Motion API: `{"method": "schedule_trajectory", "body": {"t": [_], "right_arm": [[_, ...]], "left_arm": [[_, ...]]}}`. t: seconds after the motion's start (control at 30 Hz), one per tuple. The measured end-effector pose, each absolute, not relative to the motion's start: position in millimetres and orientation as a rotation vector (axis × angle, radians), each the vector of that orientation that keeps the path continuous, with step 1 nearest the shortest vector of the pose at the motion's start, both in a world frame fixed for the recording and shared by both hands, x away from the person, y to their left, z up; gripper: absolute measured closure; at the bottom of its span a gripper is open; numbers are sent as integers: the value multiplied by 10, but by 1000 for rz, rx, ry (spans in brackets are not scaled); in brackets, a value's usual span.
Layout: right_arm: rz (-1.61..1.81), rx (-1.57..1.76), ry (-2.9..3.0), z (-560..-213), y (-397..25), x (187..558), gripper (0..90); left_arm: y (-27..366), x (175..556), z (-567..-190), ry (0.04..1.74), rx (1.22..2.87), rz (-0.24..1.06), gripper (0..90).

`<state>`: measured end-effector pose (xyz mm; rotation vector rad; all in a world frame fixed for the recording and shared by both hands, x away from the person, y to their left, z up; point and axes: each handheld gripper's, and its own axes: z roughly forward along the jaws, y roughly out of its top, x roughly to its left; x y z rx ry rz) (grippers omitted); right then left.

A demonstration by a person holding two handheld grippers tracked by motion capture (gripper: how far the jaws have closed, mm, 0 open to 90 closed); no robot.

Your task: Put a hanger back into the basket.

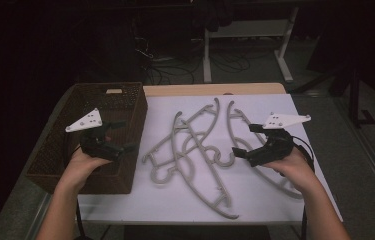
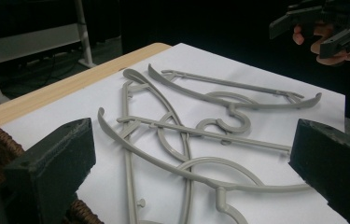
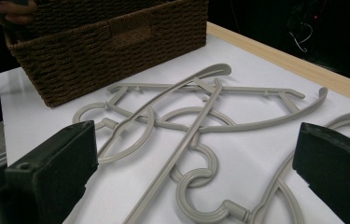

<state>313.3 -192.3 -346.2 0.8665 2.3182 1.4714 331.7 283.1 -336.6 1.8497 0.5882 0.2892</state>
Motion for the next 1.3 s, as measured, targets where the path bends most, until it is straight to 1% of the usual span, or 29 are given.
{"method": "schedule_trajectory", "body": {"t": [0.3, 0.37, 0.43, 0.47, 0.73, 0.9, 0.93, 1.1, 1.23, 1.3], "right_arm": [[1463, 872, 2317, -3477, -1955, 3127, 0], [1458, 896, 2318, -3524, -1980, 3124, 0], [1449, 903, 2324, -3549, -1981, 3126, 0], [1416, 910, 2342, -3596, -1976, 3120, 0], [1385, 928, 2356, -3694, -1962, 3108, 0], [1377, 944, 2359, -3758, -1960, 3124, 3], [1376, 947, 2359, -3770, -1956, 3127, 24], [1361, 954, 2373, -3815, -1921, 3151, 65], [1348, 969, 2390, -3841, -1886, 3171, 134], [1343, 965, 2401, -3852, -1866, 3179, 154]], "left_arm": [[2737, 3319, -3333, 581, 1842, 275, 0], [2655, 3301, -3306, 579, 1839, 276, 1], [2655, 3301, -3306, 579, 1839, 276, 1], [2537, 3272, -3284, 571, 1844, 270, 1], [2248, 3207, -3255, 538, 1824, 238, 0], [2095, 3179, -3307, 522, 1829, 227, 0], [2066, 3174, -3331, 525, 1833, 226, 0], [1913, 3133, -3465, 521, 1844, 211, 1], [1828, 3110, -3571, 512, 1854, 199, 0], [1801, 3102, -3629, 515, 1854, 189, 0]]}}
